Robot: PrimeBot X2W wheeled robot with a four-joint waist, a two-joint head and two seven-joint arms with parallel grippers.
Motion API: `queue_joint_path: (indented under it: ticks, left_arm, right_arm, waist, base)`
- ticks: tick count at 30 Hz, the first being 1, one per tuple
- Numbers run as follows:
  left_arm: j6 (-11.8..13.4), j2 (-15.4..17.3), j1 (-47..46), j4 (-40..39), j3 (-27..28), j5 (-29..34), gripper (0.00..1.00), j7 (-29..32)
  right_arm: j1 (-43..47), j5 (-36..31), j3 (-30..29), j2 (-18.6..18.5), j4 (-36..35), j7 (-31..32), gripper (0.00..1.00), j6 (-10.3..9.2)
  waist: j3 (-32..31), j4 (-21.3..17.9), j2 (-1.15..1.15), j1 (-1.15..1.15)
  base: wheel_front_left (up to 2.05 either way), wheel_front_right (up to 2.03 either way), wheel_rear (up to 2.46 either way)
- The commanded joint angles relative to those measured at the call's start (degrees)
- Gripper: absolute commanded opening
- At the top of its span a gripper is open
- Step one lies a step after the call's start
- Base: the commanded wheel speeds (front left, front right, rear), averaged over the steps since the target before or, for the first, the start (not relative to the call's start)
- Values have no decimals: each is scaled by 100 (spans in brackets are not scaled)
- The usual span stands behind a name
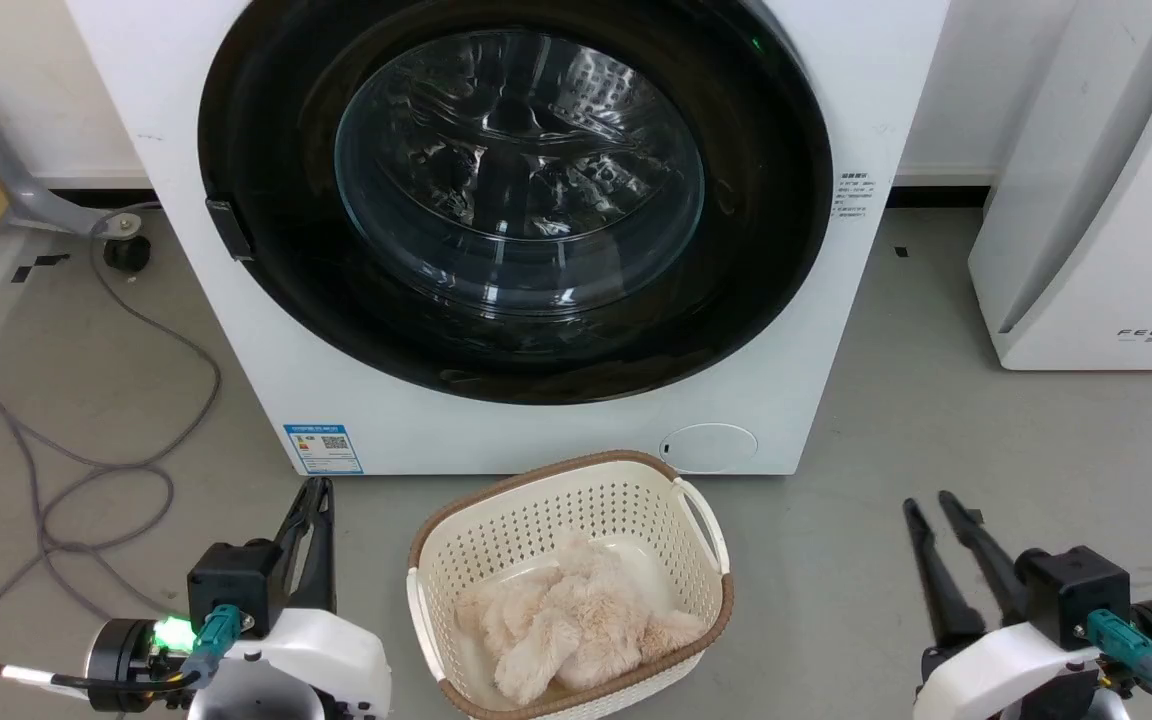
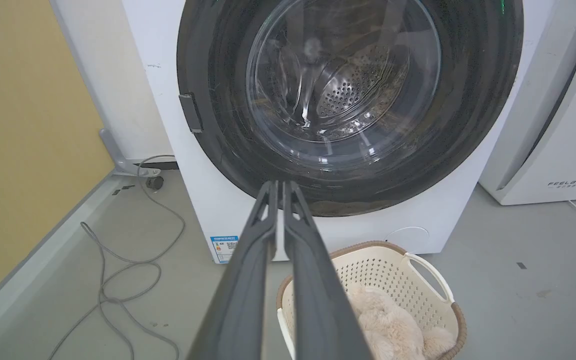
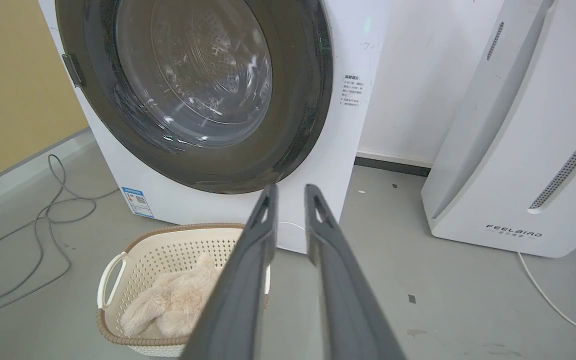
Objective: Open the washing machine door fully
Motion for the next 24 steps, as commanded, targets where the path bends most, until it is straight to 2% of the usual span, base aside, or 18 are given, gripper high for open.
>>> queue_joint_path:
  ticks: [1, 24]
  left_arm:
    - [2, 0, 0, 0, -1, -2, 100, -5]
    - [152, 0, -1, -77, -95, -136, 100, -268]
  right_arm:
    - [0, 7, -3, 0, 0, -5, 100, 0]
    - [8, 586, -153, 2, -173, -268, 100, 1]
  waist:
    - [1, 0, 0, 0]
    - [20, 5, 0, 0]
  base:
    - [0, 0, 0]
    - [0, 0, 0]
